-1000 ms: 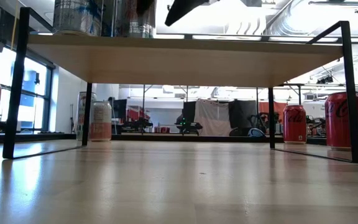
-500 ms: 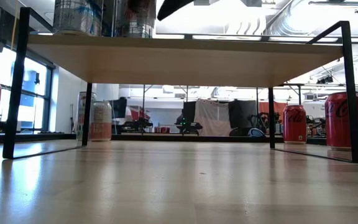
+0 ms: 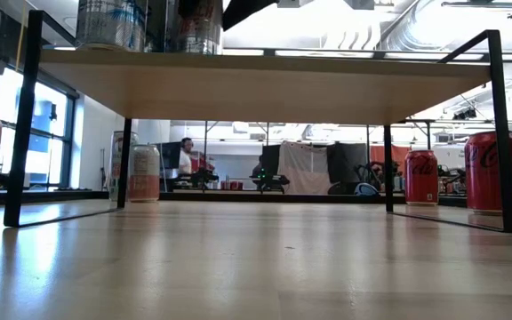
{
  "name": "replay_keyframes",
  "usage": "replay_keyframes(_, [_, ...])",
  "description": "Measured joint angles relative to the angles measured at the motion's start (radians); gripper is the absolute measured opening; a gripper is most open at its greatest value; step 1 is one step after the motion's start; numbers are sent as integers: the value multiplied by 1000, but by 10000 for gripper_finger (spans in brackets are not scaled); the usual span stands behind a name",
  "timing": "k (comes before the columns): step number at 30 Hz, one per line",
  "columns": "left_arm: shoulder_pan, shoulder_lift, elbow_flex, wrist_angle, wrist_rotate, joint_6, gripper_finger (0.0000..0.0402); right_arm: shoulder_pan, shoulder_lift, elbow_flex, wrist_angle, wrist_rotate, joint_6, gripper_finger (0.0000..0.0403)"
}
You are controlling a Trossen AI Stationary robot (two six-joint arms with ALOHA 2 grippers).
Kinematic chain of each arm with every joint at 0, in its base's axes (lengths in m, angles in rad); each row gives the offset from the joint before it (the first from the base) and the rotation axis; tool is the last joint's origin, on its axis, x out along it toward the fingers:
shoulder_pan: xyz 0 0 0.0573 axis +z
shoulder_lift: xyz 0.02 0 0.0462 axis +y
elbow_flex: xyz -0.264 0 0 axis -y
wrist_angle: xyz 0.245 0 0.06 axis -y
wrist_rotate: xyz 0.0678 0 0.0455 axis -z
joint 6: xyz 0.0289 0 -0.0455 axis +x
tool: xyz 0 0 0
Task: Place canned beverage on shelf
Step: Adjust the white pink soda cans on the shelf
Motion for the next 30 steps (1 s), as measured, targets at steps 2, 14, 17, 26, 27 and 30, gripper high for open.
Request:
replay_keyframes(2, [0,0,0,0,0,0,291,-4,0,0,7,0,-5,281])
replay_keyframes(14, [0,0,0,-5,0,0,291,-7,0,0,37,-5,-34,281])
replay_keyframes(17, [0,0,0,-6,0,0,291,-6,0,0,37,-5,-36,281])
replay_keyframes(26, [2,0,0,-10,-13,-34,291,-6,0,0,37,-49,-62,297])
replay_keyframes(27, [2,0,0,-10,-28,-34,291,-6,0,0,36,-50,-62,301])
replay_keyframes(30, [2,-1,0,-8,-65,-34,291,-6,-2,0,36,-58,-75,314])
